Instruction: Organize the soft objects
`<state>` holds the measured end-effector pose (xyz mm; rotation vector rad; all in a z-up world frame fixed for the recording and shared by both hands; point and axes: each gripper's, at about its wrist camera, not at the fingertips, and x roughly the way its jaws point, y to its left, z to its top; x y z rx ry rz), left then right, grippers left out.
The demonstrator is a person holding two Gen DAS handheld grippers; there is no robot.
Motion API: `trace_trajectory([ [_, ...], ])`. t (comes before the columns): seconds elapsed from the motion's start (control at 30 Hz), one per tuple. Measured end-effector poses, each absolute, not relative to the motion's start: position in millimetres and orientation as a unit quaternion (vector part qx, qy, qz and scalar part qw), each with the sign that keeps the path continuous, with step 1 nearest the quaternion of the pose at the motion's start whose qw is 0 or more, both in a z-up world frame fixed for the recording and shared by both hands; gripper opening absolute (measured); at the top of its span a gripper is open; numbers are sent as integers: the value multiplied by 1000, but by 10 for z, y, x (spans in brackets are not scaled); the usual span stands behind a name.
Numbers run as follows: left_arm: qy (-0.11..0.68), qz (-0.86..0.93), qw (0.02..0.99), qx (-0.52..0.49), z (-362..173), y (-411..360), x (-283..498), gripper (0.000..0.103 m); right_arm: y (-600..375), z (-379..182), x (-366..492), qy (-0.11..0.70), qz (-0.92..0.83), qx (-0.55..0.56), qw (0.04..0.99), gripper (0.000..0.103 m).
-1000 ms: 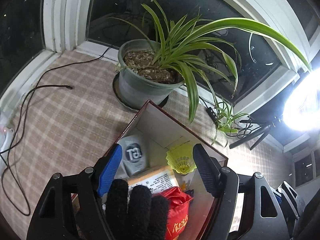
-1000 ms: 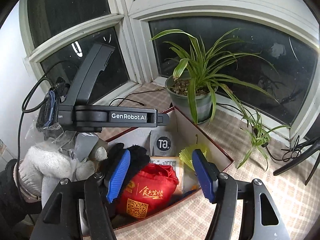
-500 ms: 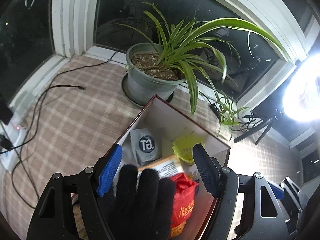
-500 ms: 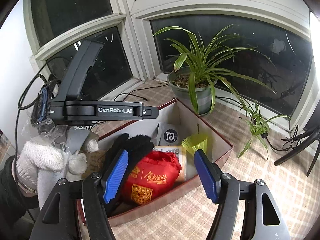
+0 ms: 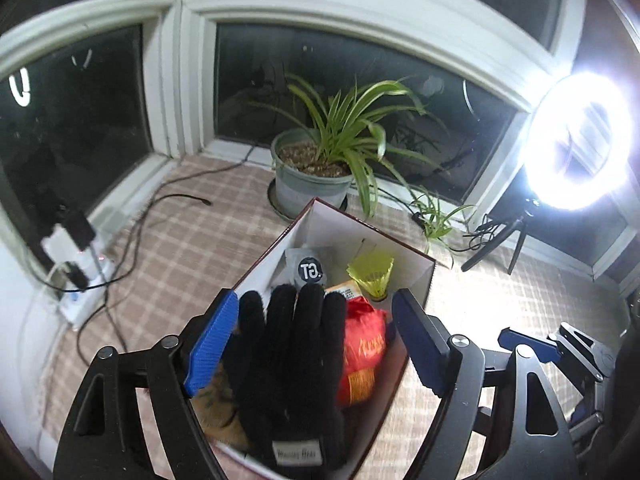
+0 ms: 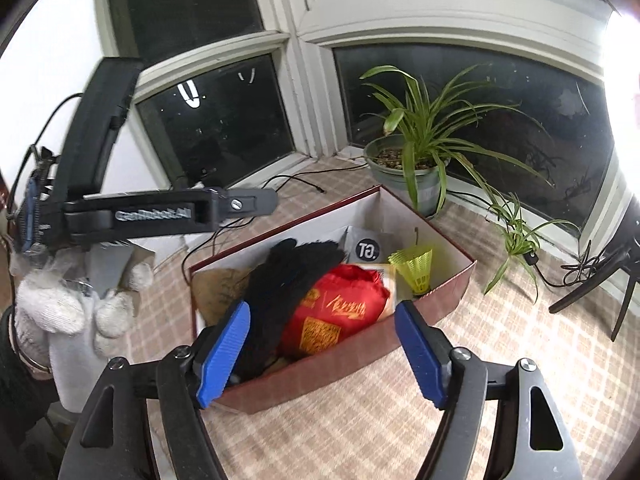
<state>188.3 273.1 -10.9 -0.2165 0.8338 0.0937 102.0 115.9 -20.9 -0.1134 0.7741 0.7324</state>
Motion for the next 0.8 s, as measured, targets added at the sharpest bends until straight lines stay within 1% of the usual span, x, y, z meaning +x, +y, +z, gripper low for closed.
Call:
trace_trajectory([
  [0.13, 394, 53, 912, -96, 9, 2664, 1569, 79, 1084, -194, 833, 367, 357, -57, 857, 73],
  [0.23, 391, 56, 914, -92, 69, 2626, 1357, 80, 1012, -198, 734, 369, 358, -51, 856, 78],
  [0.47, 384, 72, 917, -85, 138, 2488, 910, 80, 777, -225, 559, 379, 340, -26, 860, 84],
  [0.8, 381, 94, 918, -60, 114, 2058, 507, 80, 352, -194, 234, 371, 309, -28, 875, 87],
])
